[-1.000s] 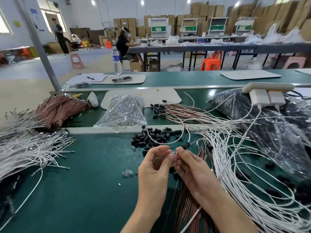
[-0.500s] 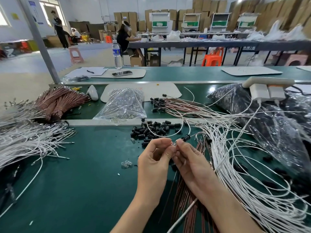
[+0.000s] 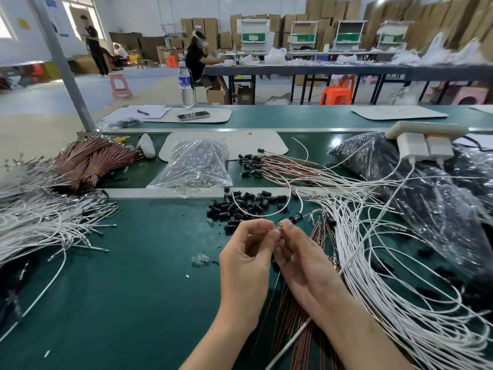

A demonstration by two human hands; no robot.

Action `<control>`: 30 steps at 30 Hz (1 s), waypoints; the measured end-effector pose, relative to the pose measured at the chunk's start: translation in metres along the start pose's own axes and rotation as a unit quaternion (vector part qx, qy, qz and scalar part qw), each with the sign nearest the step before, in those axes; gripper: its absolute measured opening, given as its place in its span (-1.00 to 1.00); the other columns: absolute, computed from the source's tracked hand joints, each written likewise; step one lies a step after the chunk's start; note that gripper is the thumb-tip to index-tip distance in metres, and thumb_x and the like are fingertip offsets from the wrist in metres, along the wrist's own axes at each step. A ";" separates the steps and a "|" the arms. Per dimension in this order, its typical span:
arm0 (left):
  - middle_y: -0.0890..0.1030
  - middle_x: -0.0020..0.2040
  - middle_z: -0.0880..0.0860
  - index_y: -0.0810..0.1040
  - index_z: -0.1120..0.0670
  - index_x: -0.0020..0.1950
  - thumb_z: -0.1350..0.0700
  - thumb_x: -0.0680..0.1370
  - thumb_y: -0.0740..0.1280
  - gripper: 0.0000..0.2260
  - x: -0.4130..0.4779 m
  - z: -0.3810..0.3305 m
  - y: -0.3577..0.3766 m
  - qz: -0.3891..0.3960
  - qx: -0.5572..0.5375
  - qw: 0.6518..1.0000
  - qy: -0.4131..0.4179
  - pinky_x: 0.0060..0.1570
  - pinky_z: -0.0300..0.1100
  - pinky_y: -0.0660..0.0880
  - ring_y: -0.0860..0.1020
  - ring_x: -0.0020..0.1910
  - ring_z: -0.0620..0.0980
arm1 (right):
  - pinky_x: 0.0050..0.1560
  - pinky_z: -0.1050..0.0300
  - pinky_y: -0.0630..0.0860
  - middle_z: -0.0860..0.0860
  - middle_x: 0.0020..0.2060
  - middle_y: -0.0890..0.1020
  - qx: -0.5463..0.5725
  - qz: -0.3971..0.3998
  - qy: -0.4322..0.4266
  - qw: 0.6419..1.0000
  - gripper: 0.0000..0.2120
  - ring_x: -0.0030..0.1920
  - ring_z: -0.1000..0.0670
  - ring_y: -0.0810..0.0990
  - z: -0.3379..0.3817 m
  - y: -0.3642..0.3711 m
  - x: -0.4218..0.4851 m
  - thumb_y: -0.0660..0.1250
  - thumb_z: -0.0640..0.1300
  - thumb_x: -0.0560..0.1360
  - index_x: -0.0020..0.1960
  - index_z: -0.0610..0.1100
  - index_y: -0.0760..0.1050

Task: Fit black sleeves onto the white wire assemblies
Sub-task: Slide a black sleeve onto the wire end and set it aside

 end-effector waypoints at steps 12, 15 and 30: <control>0.62 0.00 -0.19 0.53 -0.18 0.09 0.27 0.56 0.43 -0.67 -0.003 -0.022 0.007 0.016 0.182 0.972 0.148 0.01 -0.40 0.50 0.63 0.04 -0.15 | 0.05 0.15 0.64 -0.20 -0.04 0.65 0.010 0.021 -0.005 1.000 -0.66 -0.04 -0.05 0.66 -0.006 0.003 0.003 0.49 -0.10 0.39 0.06 -0.29 0.64; 0.59 -0.01 -0.23 0.49 -0.18 0.10 0.21 0.58 0.41 -0.72 -0.005 -0.026 0.007 0.011 0.217 0.960 0.174 -0.03 -0.45 0.47 0.61 0.01 -0.20 | -0.06 0.21 0.64 -0.14 -0.12 0.65 -0.011 0.017 -0.009 1.000 -0.77 -0.11 0.00 0.64 -0.004 0.004 0.002 0.48 -0.09 0.40 -0.05 -0.24 0.67; 0.59 0.02 -0.23 0.50 -0.12 0.12 0.23 0.56 0.44 -0.71 -0.003 -0.024 0.005 0.017 0.250 0.945 0.210 -0.04 -0.47 0.48 0.60 -0.01 -0.27 | -0.07 0.16 0.64 -0.16 -0.11 0.66 -0.042 0.012 0.000 0.999 -0.74 -0.10 -0.04 0.66 -0.003 -0.005 0.003 0.49 -0.04 0.44 -0.05 -0.24 0.67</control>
Point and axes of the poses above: each hand's wrist, its own x-axis towards the middle knuckle, its own y-axis out of the palm, z = x × y, the point moved 10 cm from there along x, towards the middle knuckle
